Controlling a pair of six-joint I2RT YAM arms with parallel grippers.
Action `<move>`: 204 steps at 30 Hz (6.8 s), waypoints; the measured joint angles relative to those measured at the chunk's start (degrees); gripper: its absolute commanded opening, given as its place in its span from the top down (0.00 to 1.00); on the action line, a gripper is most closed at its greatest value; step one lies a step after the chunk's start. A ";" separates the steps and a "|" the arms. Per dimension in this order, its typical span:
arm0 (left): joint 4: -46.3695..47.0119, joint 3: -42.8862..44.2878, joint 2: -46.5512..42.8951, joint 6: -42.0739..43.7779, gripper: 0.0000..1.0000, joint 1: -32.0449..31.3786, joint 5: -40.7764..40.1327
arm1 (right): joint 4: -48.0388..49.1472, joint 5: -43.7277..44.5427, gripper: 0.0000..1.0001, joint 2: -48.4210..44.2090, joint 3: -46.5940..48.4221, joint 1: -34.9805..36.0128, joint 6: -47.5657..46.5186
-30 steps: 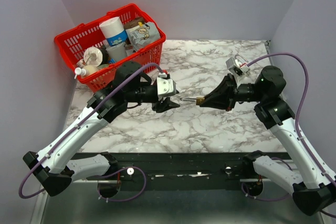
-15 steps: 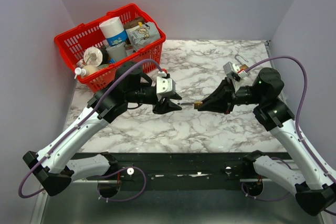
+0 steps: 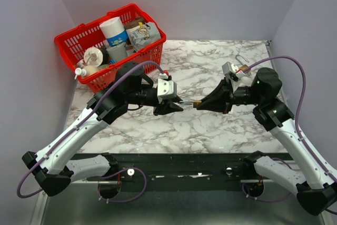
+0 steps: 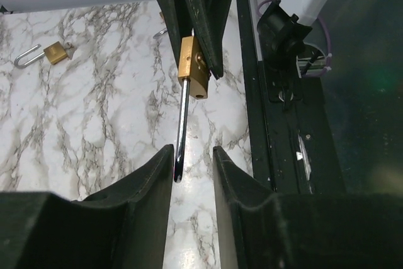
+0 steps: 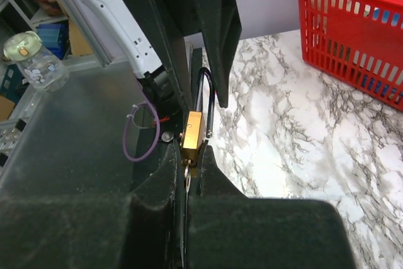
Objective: Lock with the key
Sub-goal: Lock the lock.
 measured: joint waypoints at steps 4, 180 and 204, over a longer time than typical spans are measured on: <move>-0.72 1.40 0.17 -0.37 0.91 -0.59 -0.92 | -1.11 0.76 0.99 0.37 0.00 0.42 -1.07; 26.56 2.10 17.29 -74.14 0.81 -1.03 -32.24 | 5.84 61.02 0.95 1.66 -4.26 12.87 -7.10; 26.36 -1.05 15.74 -75.80 1.00 7.08 -25.46 | -6.27 54.21 0.57 2.14 -0.11 12.17 -9.01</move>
